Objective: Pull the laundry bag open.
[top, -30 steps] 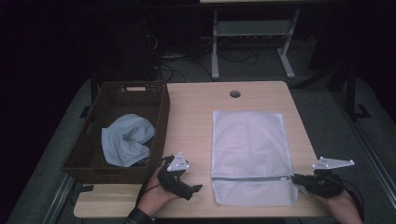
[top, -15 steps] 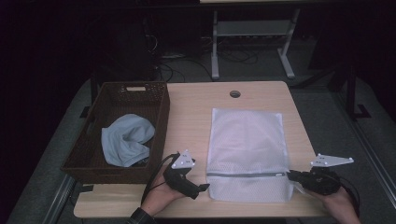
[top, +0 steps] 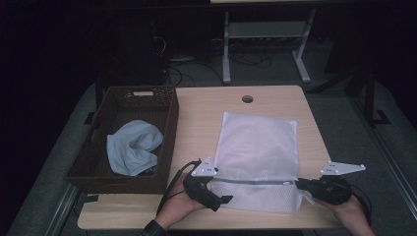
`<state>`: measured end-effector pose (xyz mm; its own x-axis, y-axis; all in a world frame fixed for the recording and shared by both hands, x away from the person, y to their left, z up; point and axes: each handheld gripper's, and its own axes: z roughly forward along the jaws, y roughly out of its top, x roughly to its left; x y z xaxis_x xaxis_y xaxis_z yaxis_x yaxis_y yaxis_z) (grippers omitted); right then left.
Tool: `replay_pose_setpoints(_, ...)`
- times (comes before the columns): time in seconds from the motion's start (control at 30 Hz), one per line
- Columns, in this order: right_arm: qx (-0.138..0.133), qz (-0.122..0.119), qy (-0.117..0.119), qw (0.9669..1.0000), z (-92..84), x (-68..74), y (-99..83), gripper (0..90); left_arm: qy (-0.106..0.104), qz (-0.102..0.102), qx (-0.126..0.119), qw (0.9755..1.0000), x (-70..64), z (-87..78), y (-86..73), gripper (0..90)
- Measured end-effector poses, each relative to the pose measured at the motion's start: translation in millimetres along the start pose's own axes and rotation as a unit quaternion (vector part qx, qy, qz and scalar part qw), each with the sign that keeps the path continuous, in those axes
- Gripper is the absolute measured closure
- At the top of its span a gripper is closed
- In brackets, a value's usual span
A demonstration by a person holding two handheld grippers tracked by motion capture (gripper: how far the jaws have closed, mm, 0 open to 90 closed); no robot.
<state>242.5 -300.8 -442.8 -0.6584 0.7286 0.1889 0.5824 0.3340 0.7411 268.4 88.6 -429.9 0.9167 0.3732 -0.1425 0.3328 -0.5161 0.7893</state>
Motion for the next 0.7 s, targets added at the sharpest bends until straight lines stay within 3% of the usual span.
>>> replay_pose_setpoints(0.6, -0.008, -0.022, 0.022, 0.9995, 5.2, 14.3, 9.5, 83.9, -0.051, 0.010, 0.000, 0.9987, -14.3, 29.1, 25.6, 0.0)
replay_pose_setpoints(0.7, -0.010, -0.026, 0.024, 0.9993, 5.6, 16.4, 10.4, 84.0, -0.056, 0.005, -0.006, 0.9984, -14.6, 32.7, 29.2, 7.8)
